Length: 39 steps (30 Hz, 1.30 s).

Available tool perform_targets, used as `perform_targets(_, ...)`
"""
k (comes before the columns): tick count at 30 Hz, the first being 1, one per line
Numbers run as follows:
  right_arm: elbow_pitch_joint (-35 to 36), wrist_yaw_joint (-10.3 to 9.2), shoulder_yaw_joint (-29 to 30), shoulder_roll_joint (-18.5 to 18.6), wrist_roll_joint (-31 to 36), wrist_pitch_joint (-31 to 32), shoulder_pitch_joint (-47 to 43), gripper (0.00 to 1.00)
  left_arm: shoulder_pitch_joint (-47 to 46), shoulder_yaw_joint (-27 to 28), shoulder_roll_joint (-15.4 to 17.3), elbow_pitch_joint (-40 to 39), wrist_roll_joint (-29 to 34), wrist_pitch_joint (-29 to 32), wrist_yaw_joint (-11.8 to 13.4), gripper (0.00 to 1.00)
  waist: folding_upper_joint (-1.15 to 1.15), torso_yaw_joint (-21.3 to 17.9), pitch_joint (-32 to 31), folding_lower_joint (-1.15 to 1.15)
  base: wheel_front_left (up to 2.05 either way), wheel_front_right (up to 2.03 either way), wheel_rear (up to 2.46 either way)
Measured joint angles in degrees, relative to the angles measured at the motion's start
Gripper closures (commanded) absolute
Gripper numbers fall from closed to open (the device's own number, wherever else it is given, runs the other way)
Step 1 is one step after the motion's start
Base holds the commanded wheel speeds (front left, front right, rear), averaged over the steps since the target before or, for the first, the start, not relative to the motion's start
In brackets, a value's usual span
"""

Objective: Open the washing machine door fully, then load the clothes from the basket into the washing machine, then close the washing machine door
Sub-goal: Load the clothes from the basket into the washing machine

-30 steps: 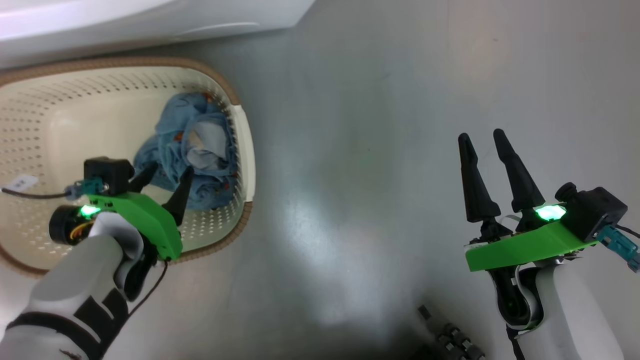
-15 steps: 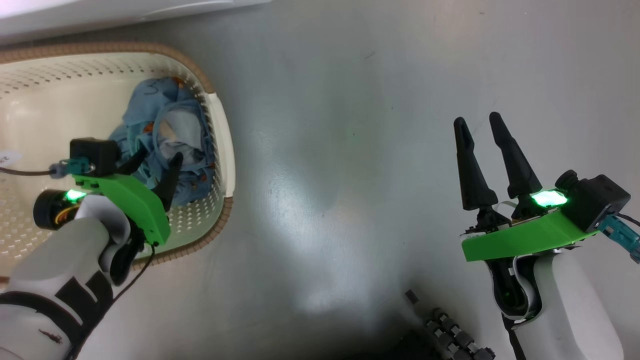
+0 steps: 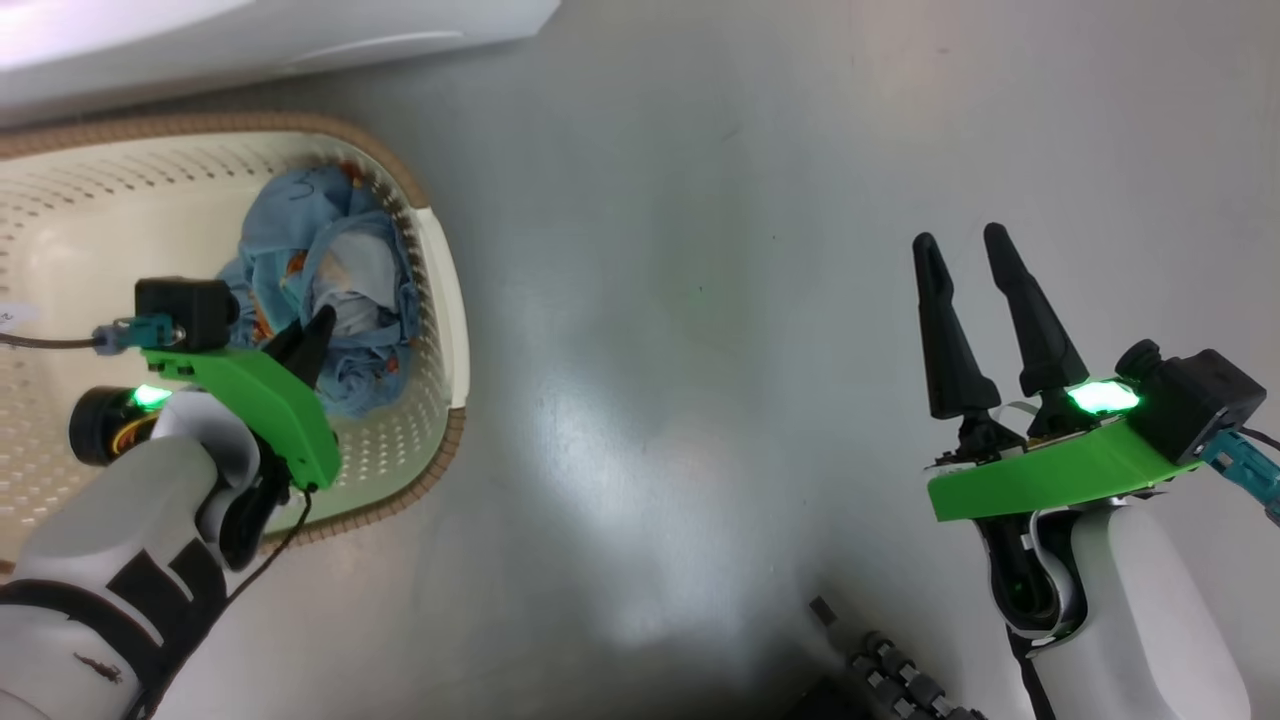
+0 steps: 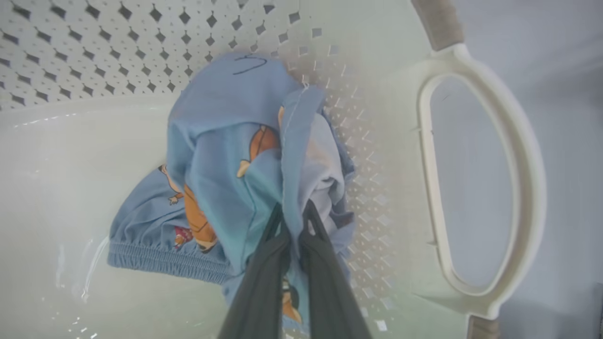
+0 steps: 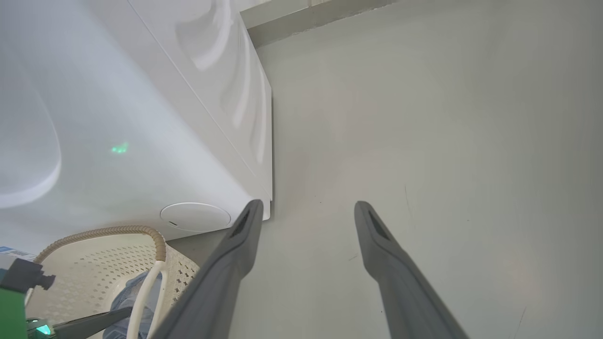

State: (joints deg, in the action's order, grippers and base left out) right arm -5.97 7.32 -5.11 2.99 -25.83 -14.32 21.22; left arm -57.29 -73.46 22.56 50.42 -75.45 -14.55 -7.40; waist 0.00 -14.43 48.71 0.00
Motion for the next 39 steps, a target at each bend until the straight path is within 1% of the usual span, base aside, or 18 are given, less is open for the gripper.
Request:
perform_targets(3,-0.01,0.00,0.60,0.00,0.09,0.00,-0.03,0.00,0.03,0.86,-0.22,0.48,-0.01,-0.01,0.00,1.00,0.00,0.41,-1.33,0.00,0.00,0.00,0.00)
perform_targets(7,-0.37,0.00,1.35,-0.01,0.58,0.00,-0.10,0.00,1.03,6.08,-0.47,0.37,2.09,-0.03,0.00,1.00,0.00,1.17,-3.85,0.00,0.00,0.00,0.00)
perform_targets(11,-1.11,0.00,1.92,-0.01,1.09,0.00,-0.59,0.00,5.75,11.99,-0.47,-0.46,7.15,-0.07,0.00,1.00,0.00,1.95,-7.22,0.00,0.00,0.00,0.00)
perform_targets(16,-2.49,0.00,2.63,0.20,1.16,0.00,-3.77,0.00,12.11,20.07,-1.00,-3.12,12.48,-0.07,0.00,1.00,0.00,3.15,-12.08,0.00,0.00,0.00,0.00)
perform_targets(21,-3.72,0.00,3.45,1.37,1.15,0.00,-6.98,0.00,17.66,27.92,-2.30,-6.45,19.42,-0.07,0.00,1.00,0.00,4.72,-17.24,0.00,0.00,0.00,0.00)
perform_targets(26,-4.76,0.00,4.09,2.48,1.04,0.00,-10.90,0.00,23.91,35.75,-2.86,-8.59,26.66,-0.07,0.00,1.00,0.00,6.49,-22.50,0.00,0.00,0.00,0.00)
perform_targets(31,-5.10,0.00,4.65,3.34,0.97,0.01,-14.29,0.00,29.99,42.64,-4.19,-12.91,32.75,-0.07,0.00,1.00,0.00,8.30,-27.66,0.00,0.00,0.00,0.00)
perform_targets(35,-5.28,0.00,5.13,3.99,0.83,0.01,-16.70,0.00,35.66,48.70,-4.52,-17.11,36.97,-0.07,0.00,1.00,0.00,9.59,-31.53,0.00,0.00,0.00,0.00)
perform_targets(39,-5.46,0.00,5.63,4.44,0.46,0.01,-18.79,0.00,41.35,53.45,-5.13,-22.03,41.65,-0.07,0.00,1.00,0.00,10.75,-34.90,0.00,0.00,0.00,0.00)
